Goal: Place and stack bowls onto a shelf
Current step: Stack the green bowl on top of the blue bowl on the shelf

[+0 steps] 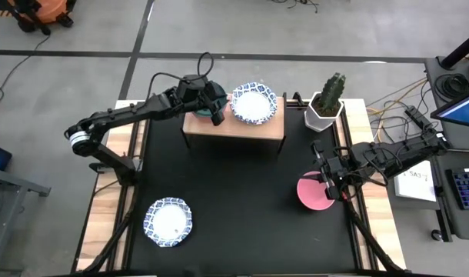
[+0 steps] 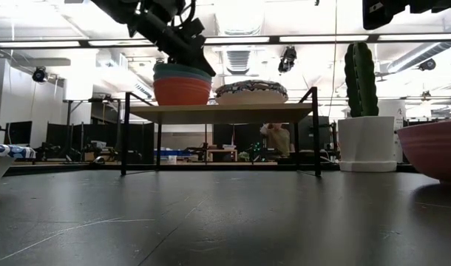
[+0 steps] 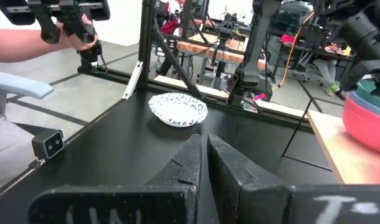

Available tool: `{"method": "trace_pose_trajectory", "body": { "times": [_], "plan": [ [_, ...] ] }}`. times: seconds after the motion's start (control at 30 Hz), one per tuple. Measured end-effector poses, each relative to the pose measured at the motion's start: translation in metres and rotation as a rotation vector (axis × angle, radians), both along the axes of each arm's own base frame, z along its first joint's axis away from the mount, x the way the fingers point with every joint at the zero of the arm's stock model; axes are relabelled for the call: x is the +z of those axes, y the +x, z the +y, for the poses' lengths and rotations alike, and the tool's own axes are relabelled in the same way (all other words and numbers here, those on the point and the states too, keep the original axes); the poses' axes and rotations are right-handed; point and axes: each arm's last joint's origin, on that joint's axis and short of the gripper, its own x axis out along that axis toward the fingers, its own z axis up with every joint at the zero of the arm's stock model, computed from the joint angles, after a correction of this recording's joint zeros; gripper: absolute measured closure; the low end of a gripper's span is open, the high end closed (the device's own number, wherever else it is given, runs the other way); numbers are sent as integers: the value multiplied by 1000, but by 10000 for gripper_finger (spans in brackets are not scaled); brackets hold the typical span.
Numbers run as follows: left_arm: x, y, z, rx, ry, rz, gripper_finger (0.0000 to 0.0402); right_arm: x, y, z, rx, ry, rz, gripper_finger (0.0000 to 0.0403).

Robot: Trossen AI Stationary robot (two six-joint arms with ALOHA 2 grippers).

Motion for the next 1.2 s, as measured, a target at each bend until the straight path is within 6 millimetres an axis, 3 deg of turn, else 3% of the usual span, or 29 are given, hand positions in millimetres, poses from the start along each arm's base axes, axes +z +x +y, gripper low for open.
{"method": "trace_pose_trajectory", "body": {
  "times": [0.13,0.23,0.33,0.5,0.77,1.2],
  "plan": [
    [4,0,-3,-6,0,-2,323,0,0,0,0,0,0,385],
    [21,-3,-7,-15,13,-16,323,0,0,0,0,0,0,385],
    [39,-12,-11,-23,44,1,323,0,0,0,0,0,1,385],
    [47,-36,-8,61,139,31,323,0,0,0,-1,9,3,385],
    [18,-71,-6,173,168,-146,323,0,0,0,-1,8,3,385],
    [-12,-83,-14,197,151,-228,322,0,0,0,-1,7,3,385]
  ]
}}
